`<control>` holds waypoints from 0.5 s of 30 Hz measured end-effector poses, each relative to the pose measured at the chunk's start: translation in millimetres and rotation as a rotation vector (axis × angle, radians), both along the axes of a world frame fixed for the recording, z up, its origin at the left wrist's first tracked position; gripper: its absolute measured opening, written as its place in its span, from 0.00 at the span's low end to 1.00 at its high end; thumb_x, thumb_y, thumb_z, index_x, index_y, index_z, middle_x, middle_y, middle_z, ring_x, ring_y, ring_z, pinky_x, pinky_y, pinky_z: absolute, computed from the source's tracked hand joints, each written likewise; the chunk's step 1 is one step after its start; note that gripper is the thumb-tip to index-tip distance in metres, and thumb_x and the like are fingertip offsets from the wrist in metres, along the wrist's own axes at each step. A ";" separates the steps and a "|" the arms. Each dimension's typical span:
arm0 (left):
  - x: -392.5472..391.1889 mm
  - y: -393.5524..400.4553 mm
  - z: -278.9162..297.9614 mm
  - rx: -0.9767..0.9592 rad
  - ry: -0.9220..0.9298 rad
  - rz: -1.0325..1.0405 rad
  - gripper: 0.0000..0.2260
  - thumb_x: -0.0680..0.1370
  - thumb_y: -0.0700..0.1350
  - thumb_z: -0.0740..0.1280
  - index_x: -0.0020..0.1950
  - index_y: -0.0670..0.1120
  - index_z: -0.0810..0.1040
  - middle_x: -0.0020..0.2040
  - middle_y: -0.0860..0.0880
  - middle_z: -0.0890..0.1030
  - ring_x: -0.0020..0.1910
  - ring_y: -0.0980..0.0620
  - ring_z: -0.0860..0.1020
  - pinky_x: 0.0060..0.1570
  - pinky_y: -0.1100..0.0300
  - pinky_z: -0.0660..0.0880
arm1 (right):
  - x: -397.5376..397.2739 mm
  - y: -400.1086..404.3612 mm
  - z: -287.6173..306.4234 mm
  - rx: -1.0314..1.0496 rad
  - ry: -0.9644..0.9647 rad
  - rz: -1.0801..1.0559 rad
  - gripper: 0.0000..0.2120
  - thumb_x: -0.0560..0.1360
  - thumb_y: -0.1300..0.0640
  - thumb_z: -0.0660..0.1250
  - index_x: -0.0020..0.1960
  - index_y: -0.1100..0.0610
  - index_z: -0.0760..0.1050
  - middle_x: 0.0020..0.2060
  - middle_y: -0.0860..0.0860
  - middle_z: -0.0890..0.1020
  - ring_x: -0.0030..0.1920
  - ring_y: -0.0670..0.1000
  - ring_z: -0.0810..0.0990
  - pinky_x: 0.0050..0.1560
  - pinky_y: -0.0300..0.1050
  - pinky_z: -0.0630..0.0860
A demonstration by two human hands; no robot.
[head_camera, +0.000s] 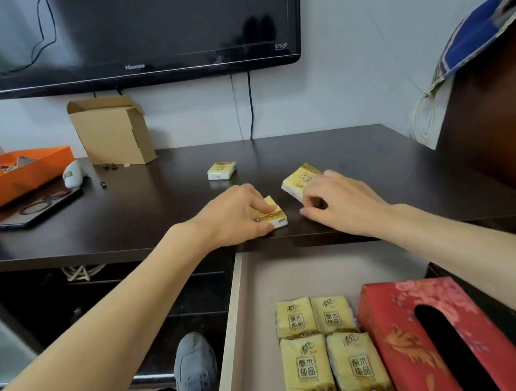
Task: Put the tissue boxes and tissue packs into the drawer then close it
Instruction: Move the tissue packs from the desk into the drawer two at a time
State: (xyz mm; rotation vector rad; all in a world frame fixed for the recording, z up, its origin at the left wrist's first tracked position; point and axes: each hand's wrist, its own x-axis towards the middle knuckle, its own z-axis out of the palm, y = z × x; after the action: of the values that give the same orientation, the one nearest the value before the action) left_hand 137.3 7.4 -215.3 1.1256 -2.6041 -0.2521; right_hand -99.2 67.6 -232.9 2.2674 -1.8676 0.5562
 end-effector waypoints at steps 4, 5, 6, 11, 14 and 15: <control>1.9 9.1 -16.3 0.120 0.234 0.058 0.16 0.74 0.51 0.74 0.62 0.54 0.83 0.66 0.55 0.75 0.63 0.53 0.74 0.63 0.57 0.69 | -2.2 -2.2 7.2 -0.195 -0.220 -0.146 0.16 0.76 0.46 0.69 0.33 0.51 0.73 0.36 0.45 0.75 0.45 0.50 0.74 0.35 0.45 0.65; 1.5 10.3 -20.0 0.146 0.281 0.069 0.16 0.74 0.51 0.74 0.62 0.53 0.83 0.67 0.55 0.75 0.63 0.53 0.74 0.62 0.59 0.69 | -2.3 -5.9 10.3 -0.230 -0.268 -0.182 0.16 0.76 0.44 0.69 0.34 0.50 0.73 0.37 0.45 0.76 0.46 0.50 0.75 0.35 0.44 0.64; 0.9 11.4 -22.8 0.161 0.311 0.078 0.16 0.74 0.50 0.74 0.62 0.53 0.83 0.67 0.55 0.75 0.63 0.53 0.74 0.61 0.59 0.68 | -1.8 -10.5 12.8 -0.231 -0.305 -0.210 0.14 0.76 0.41 0.69 0.37 0.49 0.74 0.40 0.44 0.77 0.48 0.50 0.75 0.36 0.44 0.65; 0.2 9.5 -22.3 0.157 0.302 0.101 0.18 0.73 0.52 0.75 0.62 0.54 0.83 0.68 0.54 0.74 0.61 0.53 0.74 0.59 0.60 0.68 | 9.1 -36.9 10.3 0.064 -0.309 -0.368 0.38 0.71 0.28 0.68 0.73 0.49 0.68 0.70 0.52 0.74 0.71 0.57 0.73 0.54 0.54 0.71; 1.5 9.2 -22.6 0.170 0.301 0.114 0.19 0.72 0.52 0.76 0.63 0.55 0.83 0.71 0.52 0.72 0.65 0.50 0.73 0.58 0.59 0.67 | 17.2 -47.5 6.1 0.093 -0.316 -0.380 0.43 0.69 0.27 0.68 0.77 0.49 0.65 0.72 0.53 0.74 0.71 0.59 0.73 0.55 0.54 0.71; 2.2 9.1 -22.8 0.172 0.300 0.112 0.19 0.72 0.53 0.76 0.63 0.55 0.82 0.71 0.52 0.72 0.65 0.50 0.73 0.57 0.60 0.67 | 17.5 -49.1 4.9 0.098 -0.283 -0.371 0.43 0.69 0.28 0.69 0.77 0.49 0.66 0.72 0.53 0.74 0.71 0.59 0.73 0.54 0.54 0.71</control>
State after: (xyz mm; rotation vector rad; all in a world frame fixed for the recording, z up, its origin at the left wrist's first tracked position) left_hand 139.5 16.6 -238.1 1.1822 -2.2835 -0.5816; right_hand -81.7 18.5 -228.0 1.8992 -2.4246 0.7686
